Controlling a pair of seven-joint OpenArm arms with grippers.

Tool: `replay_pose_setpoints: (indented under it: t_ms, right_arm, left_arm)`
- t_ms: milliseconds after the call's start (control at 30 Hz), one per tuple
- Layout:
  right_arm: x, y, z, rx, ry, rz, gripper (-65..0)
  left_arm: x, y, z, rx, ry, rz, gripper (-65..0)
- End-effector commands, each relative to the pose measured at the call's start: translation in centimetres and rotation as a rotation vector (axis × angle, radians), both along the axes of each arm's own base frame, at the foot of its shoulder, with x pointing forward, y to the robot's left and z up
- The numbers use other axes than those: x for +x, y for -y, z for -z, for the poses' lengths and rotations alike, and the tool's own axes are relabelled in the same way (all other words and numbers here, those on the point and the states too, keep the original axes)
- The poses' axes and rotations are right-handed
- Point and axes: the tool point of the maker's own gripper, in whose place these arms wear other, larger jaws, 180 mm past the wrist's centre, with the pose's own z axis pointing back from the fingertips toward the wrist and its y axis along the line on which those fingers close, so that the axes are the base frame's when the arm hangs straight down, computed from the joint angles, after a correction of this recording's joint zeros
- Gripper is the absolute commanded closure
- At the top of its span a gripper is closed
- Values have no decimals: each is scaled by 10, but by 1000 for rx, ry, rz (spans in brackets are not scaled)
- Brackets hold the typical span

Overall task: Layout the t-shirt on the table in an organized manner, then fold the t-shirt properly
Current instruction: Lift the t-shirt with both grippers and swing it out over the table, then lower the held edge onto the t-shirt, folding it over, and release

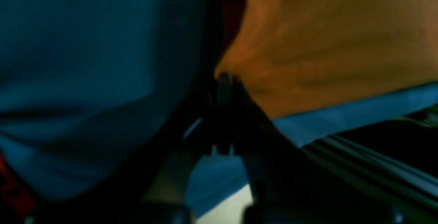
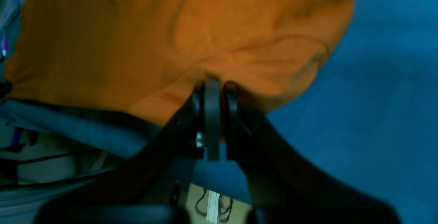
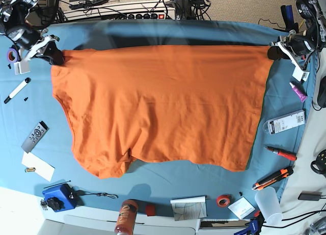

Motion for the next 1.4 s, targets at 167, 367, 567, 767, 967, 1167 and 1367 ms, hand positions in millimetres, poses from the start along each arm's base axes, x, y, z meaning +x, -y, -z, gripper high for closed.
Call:
replay_pose_setpoints:
  t_ms: [167,367,567,767,967,1167,1367]
  right_arm:
    - [0,-3,-5,10,31,13,0]
    - [11,-2,-9,4,59,21,0]
    - [38,3,-23,-30,127,32,0]
    - [60,10,-28,-106,164,56,0]
    - [76,5,-22,-169,166,37,0]
    - [93,1,-7,-151,155,33,0]
    - [120,10,4,-55,155,88,0]
  left_arm:
    - [0,-17,-7,115,-12,1,0]
    - [23,-13,-33,146,120,14,0]
    - [47,-10,-52,150,225,5,0]
    - [74,-9,-70,145,309,-4,0]
    - [96,-9,-82,148,393,-40,0]
    - [107,3,-84,100,466,-58,0]
    - [117,11,-82,162,511,-31,0]
